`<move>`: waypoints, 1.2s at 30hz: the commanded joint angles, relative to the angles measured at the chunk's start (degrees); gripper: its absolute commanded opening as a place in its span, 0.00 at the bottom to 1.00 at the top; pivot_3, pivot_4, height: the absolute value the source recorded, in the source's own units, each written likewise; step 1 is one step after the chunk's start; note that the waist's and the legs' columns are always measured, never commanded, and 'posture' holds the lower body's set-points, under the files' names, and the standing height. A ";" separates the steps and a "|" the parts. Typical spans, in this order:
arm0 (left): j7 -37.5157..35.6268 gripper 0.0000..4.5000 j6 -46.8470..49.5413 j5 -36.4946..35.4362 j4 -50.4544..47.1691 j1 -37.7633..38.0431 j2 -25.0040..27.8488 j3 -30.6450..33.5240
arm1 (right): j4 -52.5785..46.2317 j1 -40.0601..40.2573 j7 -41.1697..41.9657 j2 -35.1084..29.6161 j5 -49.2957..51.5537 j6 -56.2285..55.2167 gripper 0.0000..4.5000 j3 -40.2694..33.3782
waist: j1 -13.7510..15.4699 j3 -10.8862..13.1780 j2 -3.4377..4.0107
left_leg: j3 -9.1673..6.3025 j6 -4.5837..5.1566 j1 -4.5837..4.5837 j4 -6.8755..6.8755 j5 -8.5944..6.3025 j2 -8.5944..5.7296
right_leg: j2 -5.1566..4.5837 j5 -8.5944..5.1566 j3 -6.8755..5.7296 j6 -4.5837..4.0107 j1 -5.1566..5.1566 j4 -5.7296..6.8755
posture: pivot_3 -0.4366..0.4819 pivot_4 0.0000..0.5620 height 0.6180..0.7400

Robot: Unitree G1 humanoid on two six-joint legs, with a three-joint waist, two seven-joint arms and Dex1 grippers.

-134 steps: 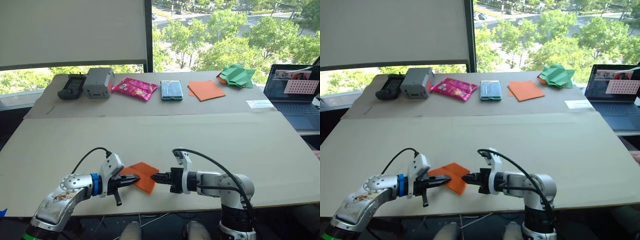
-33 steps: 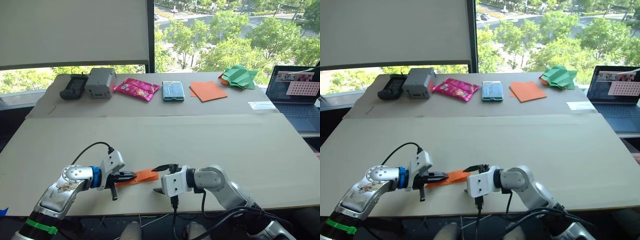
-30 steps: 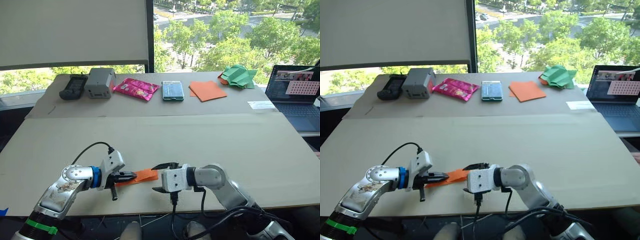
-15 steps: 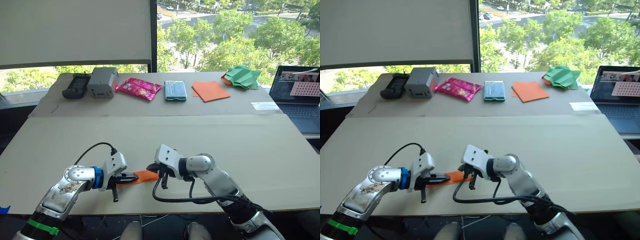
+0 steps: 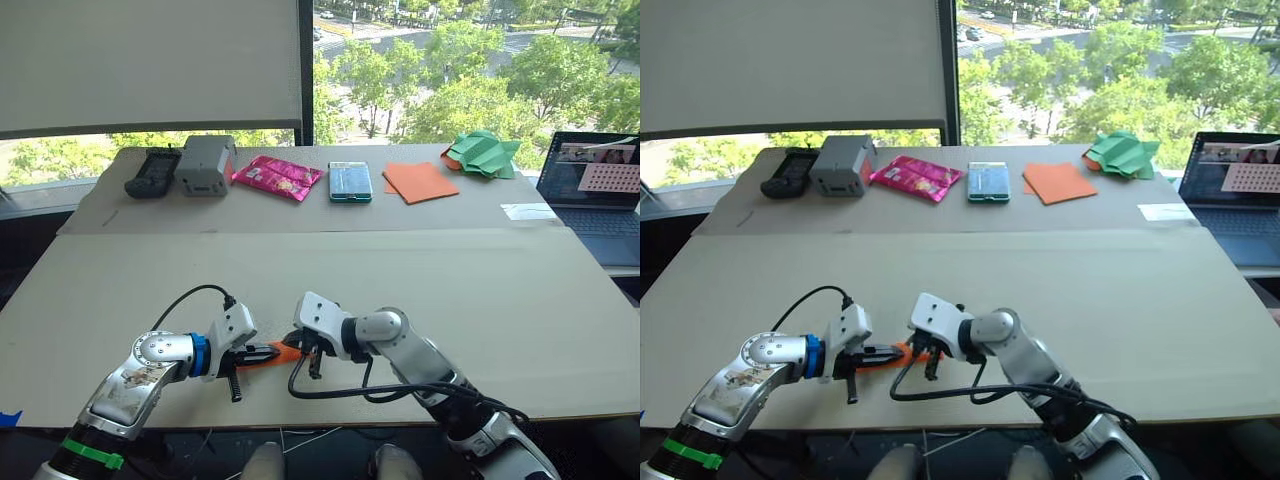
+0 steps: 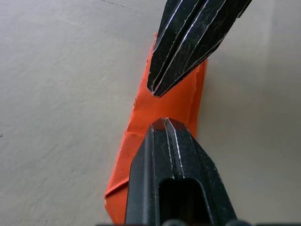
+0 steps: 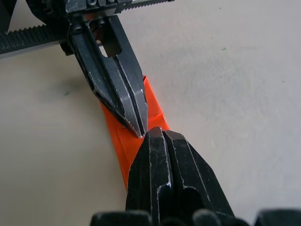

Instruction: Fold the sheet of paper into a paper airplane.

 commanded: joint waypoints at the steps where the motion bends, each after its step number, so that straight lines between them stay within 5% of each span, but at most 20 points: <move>1: 0.37 0.00 0.37 1.18 0.89 0.23 0.00 -0.92 | 2.42 -2.48 -0.93 1.35 -0.95 0.11 0.01 1.65 | -0.01 0.00 0.01 | 0.00 0.00 -0.01 0.00 0.00 0.00 | 0.00 0.00 0.00 0.00 0.00 0.00 | 0.48 0.27 0.69; 17: 1.16 0.00 0.44 1.34 1.08 0.96 0.14 -0.68 | 9.30 -1.80 0.95 -4.20 -4.61 3.64 0.01 7.07 | 0.00 -0.65 0.45 | 0.00 0.00 0.05 0.02 0.00 -0.02 | 0.00 0.00 0.02 -0.01 0.07 0.11 | 0.48 0.27 0.69; 36: 1.29 0.00 0.54 1.36 1.66 0.81 0.03 -1.21 | 5.15 2.25 2.61 -12.55 -4.43 4.50 0.01 6.28 | 0.86 -1.00 0.51 | 0.00 -0.03 0.02 0.05 -0.02 -0.05 | -0.01 -0.02 0.03 0.00 0.10 0.00 | 0.48 0.27 0.69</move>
